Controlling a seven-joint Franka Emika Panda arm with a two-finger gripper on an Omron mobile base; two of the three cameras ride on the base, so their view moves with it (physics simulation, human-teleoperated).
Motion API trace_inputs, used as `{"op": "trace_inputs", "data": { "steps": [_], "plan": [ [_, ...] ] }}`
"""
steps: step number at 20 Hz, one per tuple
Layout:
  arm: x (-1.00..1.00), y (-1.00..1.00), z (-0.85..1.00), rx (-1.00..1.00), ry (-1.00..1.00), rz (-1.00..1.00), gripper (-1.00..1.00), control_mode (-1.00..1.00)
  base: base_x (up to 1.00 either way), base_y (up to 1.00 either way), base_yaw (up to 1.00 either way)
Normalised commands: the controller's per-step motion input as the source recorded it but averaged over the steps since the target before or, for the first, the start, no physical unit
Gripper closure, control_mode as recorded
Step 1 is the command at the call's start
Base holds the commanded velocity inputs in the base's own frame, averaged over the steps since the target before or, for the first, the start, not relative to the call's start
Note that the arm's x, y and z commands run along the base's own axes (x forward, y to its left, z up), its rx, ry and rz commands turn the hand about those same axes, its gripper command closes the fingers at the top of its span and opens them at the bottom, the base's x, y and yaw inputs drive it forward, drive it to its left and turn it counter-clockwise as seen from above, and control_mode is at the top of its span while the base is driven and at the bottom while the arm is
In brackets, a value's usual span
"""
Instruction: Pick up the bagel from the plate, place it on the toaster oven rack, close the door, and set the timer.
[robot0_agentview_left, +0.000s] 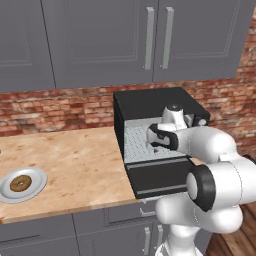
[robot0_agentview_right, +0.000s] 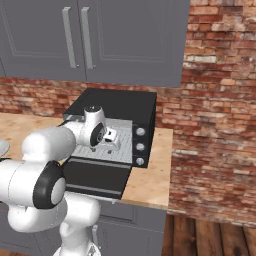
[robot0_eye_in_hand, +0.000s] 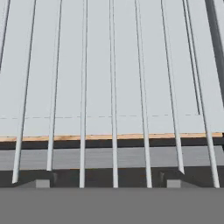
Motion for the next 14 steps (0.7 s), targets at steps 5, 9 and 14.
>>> {"op": "trace_inputs", "data": {
  "steps": [5, 9, 14],
  "plan": [
    [-1.00, 0.00, -0.96, 0.00, 0.00, 0.00, -1.00, -1.00, 0.00, 0.00, 0.00],
    [-1.00, 0.00, -0.80, 0.00, 0.00, 0.00, -1.00, -1.00, 0.00, 0.00, 0.00],
    [-0.94, 0.00, -0.02, 0.00, -0.02, 0.00, -1.00, -1.00, 0.00, 0.00, 0.00]
  ]
}}
